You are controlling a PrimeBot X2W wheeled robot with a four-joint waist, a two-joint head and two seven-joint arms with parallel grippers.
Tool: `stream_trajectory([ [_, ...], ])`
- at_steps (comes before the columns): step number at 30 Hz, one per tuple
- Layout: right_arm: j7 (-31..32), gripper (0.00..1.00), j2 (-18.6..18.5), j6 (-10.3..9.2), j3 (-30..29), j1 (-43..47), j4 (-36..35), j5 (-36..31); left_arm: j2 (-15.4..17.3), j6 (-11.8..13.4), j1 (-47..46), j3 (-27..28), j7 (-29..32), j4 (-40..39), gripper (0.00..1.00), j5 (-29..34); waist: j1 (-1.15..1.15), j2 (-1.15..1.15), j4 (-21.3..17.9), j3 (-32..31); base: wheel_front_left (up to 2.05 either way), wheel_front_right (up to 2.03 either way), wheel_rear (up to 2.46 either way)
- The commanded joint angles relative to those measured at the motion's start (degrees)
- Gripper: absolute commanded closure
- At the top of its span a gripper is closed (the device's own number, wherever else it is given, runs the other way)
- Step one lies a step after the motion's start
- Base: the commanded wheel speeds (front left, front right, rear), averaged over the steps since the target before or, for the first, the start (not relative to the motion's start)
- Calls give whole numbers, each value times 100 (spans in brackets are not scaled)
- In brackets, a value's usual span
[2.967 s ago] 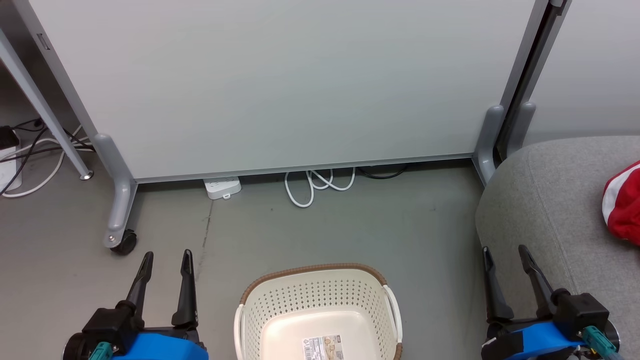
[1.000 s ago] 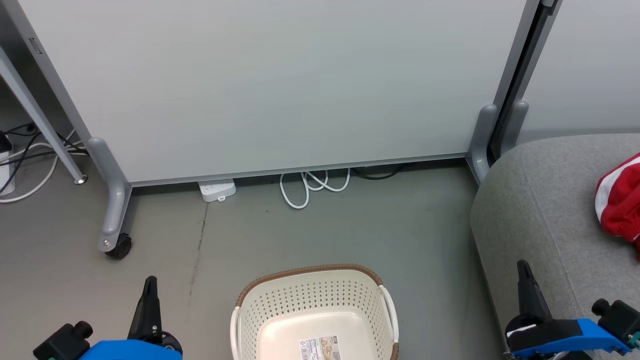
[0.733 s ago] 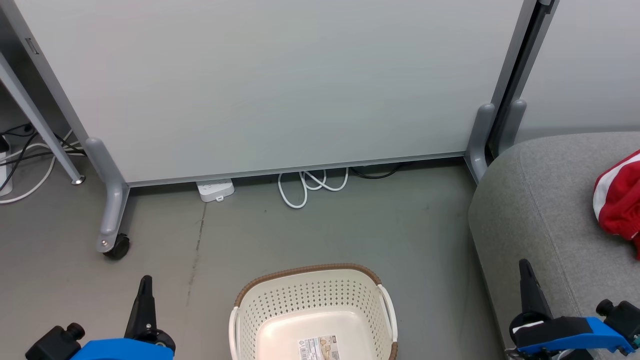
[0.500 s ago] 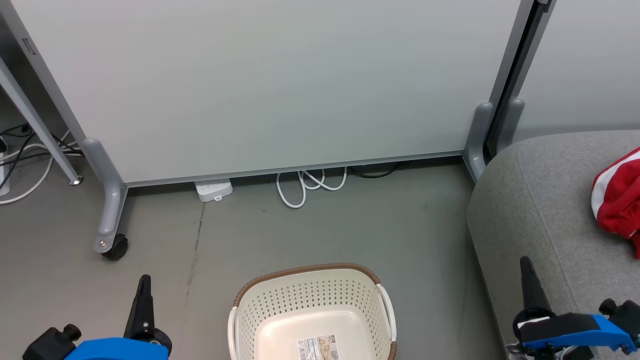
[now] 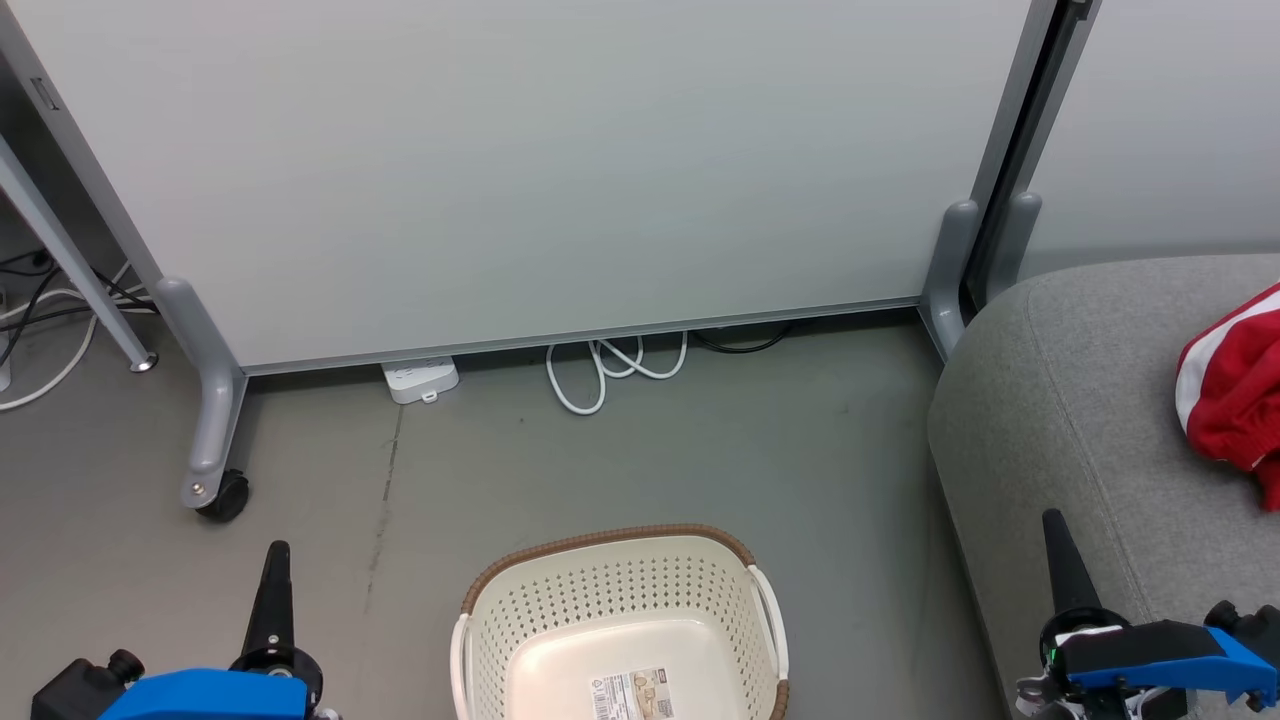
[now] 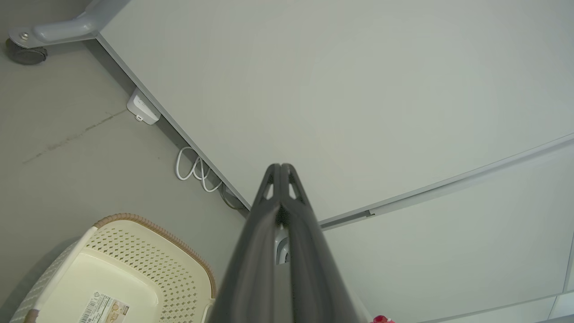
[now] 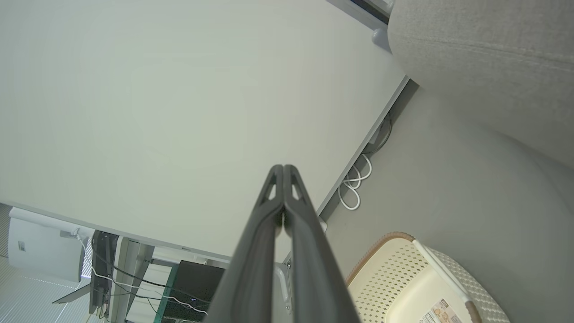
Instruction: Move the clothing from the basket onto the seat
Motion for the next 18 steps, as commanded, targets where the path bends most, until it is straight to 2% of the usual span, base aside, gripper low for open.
stream_trajectory([
  [1, 48, 100, -12, 0, -23, -170, -82, 159, 32, -46, -143, 25, 32, -70, 100, -137, 0, 0, -4, 2, 0, 0, 0],
  [18, 290, 100, -13, -1, -87, -209, -104, 1109, 37, -100, -179, 152, 271, -96, 100, -1038, 0, 0, -70, 26, 0, 0, 0],
])
